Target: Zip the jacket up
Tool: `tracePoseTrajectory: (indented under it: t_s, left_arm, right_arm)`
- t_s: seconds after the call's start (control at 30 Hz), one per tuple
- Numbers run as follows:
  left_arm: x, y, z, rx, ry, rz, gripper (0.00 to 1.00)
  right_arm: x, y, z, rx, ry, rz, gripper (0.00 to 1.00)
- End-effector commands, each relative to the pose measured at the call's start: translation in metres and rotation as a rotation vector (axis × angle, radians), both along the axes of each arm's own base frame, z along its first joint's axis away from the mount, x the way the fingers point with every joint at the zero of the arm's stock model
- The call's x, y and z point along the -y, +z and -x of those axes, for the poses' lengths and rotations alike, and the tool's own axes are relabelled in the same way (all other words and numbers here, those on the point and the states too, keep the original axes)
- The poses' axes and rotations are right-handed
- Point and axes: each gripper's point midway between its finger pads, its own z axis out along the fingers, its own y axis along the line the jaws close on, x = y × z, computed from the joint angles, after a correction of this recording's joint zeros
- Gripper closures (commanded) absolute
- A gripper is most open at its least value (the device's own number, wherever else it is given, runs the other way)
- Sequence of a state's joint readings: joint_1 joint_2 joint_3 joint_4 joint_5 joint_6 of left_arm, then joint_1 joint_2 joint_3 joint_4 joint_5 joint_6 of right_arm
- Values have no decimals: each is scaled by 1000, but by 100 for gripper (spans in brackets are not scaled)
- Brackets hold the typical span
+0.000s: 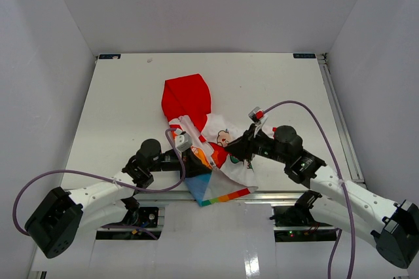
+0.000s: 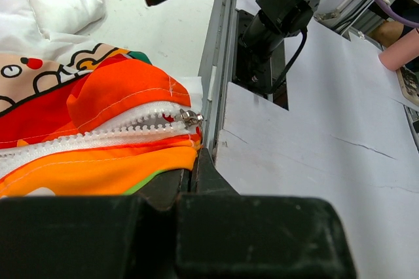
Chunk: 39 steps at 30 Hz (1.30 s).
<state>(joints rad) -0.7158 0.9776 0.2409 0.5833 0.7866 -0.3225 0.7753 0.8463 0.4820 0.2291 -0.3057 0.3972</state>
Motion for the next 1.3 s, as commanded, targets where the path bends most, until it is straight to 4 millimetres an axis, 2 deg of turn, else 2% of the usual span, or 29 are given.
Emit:
tracePoseTrajectory:
  t_s: [0.0, 0.2, 0.37, 0.6, 0.83, 1.27]
  left_arm:
    - [4, 8, 0, 25, -25, 13, 100]
    - [3, 5, 1, 21, -26, 8, 100]
    - [3, 5, 1, 20, -29, 7, 100]
    - [3, 3, 3, 19, -38, 3, 100]
    - [3, 2, 4, 15, -46, 1, 100]
    - [4, 1, 4, 11, -56, -2, 100]
  right_arm:
    - [-1, 26, 5, 79, -46, 20, 67]
    - [-16, 29, 35, 130, -54, 124, 69]
    - [-23, 13, 40, 132, -78, 221, 70]
    - [-31, 3, 41, 144, -105, 287, 69]
    - [-41, 4, 47, 157, -83, 293, 68]
    - [-42, 6, 45, 176, -116, 294, 65]
